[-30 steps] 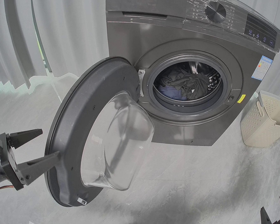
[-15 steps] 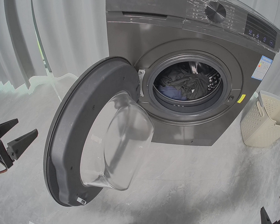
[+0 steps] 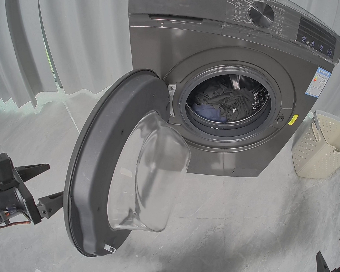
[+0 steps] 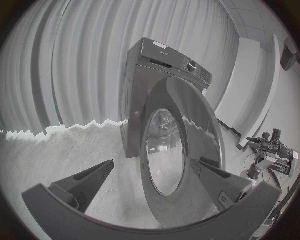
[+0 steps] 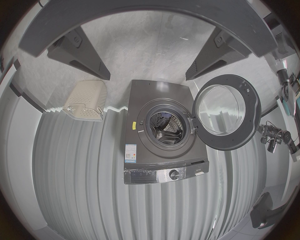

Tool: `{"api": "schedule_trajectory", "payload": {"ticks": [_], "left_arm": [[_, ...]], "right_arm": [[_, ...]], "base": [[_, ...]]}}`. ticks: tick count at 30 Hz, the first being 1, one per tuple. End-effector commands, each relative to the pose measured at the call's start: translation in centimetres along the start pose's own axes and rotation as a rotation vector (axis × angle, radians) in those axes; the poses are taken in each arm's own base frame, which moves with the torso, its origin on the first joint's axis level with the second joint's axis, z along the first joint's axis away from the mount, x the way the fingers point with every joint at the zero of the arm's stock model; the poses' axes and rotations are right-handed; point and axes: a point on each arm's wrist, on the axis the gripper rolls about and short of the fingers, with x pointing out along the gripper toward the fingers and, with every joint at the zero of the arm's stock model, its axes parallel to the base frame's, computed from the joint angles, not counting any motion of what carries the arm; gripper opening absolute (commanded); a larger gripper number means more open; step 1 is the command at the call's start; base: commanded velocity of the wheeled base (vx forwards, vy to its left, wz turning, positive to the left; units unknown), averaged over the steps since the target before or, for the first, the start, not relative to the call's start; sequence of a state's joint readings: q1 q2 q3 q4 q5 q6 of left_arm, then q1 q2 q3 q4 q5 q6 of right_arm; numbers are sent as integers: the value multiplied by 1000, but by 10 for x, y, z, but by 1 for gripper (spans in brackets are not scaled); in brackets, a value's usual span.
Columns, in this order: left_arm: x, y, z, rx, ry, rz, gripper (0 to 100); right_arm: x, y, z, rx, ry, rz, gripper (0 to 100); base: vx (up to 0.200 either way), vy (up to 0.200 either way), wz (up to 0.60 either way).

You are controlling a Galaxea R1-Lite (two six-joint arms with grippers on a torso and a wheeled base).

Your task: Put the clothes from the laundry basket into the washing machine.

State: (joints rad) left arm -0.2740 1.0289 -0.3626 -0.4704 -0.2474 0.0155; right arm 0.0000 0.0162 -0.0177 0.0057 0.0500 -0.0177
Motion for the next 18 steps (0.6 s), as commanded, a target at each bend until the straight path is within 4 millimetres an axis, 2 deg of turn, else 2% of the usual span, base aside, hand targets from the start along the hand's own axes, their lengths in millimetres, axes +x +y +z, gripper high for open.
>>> {"api": "schedule_trajectory", "payload": {"ticks": [1,6,13,18], "left_arm": [[18,-7,1,2,47,-77,100],[29,-13,6,8,59,-126,100],[62,-27,11,-1,38,-208,100],[85,-31,14,4,19,-204,100]], "right_arm": [[1,0,-5,0,8,1,100],[1,0,-5,0,8,1,100],[1,0,-5,0,8,1,100],[1,0,-5,0,8,1,100]], "base": [[0,0,0],[0,0,0],[0,0,0],[0,0,0]]}}
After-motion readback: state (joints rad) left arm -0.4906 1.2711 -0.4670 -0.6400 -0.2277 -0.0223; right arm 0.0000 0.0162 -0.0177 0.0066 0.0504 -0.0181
